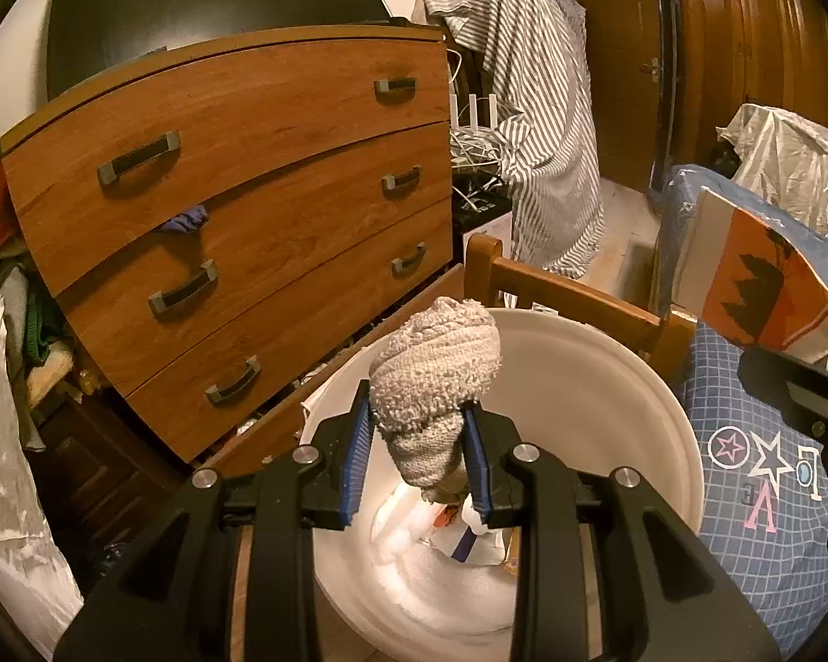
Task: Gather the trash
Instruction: 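Open both tools to drop the towel and cup into the bucket, then move both tools back from the bucket toward the trash on the bed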
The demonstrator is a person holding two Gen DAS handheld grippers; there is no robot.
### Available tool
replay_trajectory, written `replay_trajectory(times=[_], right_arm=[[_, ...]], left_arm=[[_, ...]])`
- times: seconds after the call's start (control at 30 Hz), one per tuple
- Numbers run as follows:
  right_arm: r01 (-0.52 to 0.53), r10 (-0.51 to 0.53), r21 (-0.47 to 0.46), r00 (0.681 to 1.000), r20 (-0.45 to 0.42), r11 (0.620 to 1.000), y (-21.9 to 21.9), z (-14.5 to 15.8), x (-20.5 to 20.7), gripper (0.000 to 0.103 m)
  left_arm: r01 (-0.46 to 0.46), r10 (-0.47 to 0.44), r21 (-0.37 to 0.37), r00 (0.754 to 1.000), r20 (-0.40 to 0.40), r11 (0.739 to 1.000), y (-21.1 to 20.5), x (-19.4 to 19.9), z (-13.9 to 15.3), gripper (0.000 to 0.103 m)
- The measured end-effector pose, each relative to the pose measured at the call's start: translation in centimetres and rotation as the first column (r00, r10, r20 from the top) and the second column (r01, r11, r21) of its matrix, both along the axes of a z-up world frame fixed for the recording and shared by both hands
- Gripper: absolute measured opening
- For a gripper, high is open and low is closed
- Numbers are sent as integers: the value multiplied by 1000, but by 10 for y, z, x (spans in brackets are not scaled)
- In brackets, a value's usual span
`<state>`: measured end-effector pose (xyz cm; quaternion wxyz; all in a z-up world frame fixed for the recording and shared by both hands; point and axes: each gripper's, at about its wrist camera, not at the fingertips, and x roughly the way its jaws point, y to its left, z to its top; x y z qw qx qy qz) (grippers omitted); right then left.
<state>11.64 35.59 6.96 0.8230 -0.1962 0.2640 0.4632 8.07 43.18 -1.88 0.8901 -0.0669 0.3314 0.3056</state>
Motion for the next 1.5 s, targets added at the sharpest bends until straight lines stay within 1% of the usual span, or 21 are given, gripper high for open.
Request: replay_trajectory(times=[0.13, 0.17, 0.2, 0.23, 0.27, 0.37, 0.5, 0.73, 0.83, 1.03, 1.13, 1.2, 1.27, 1.33, 1.37, 1.43, 1.5], right_arm=[[-32, 32, -10, 999, -3, 999, 8, -1, -1, 24], [-41, 41, -18, 999, 4, 999, 11, -2, -1, 24], [-48, 48, -23, 999, 8, 999, 13, -3, -1, 28], [-46, 47, -29, 999, 12, 999, 14, -5, -1, 33], [-45, 46, -30, 999, 11, 999, 16, -6, 0, 34], [-29, 29, -30, 1000, 1, 999, 17, -11, 5, 34], [-14, 14, -25, 1000, -14, 1000, 14, -14, 10, 34], [-5, 5, -15, 1000, -14, 1000, 7, -12, 11, 34], [10, -10, -3, 1000, -18, 1000, 1, -11, 12, 34], [45, -45, -6, 999, -18, 999, -16, -14, 15, 34], [72, -72, 14, 997, -30, 997, -34, -12, 15, 34], [94, -93, 38, 995, -35, 995, -51, -9, 14, 34], [121, -120, 61, 993, -16, 991, -74, -7, 8, 35], [156, -156, 79, 988, 1, 985, -99, -7, 3, 39], [171, -172, 88, 985, 3, 981, -112, -7, 2, 41], [217, -219, 110, 976, 0, 970, -147, -9, -1, 45], [278, -277, 129, 961, -26, 952, -188, -13, 0, 48]], left_arm=[[9, -9, -15, 1000, -2, 1000, 7, 3, -3, 29], [13, -13, -18, 1000, -1, 1000, 8, 4, -4, 31], [16, -16, -22, 1000, 0, 1000, 10, 5, -5, 31], [17, -17, -29, 1000, -4, 999, 12, 7, -7, 36], [8, -8, -34, 1000, -9, 999, 15, 8, -9, 41], [-9, 9, -76, 1000, -4, 997, 24, 6, -14, 49], [-8, 8, -102, 1000, 6, 995, 27, 3, -17, 49], [-12, 14, -119, 1000, 18, 993, 26, 0, -14, 49], [-10, 12, -105, 1000, 21, 994, 21, -1, -12, 49], [24, -23, -84, 1000, 14, 996, 8, 2, -10, 49], [46, -45, -86, 999, 14, 995, 3, 0, -10, 49], [83, -81, -87, 996, 26, 993, -6, -3, -8, 49], [130, -128, -73, 991, 38, 989, -22, -6, -6, 59], [177, -174, -58, 984, 46, 983, -41, -7, -4, 65], [214, -211, -48, 976, 50, 976, -56, -7, -3, 66], [260, -257, -44, 965, 59, 965, -77, -5, -3, 69], [307, -303, -56, 951, 65, 950, -101, 0, -4, 72]])
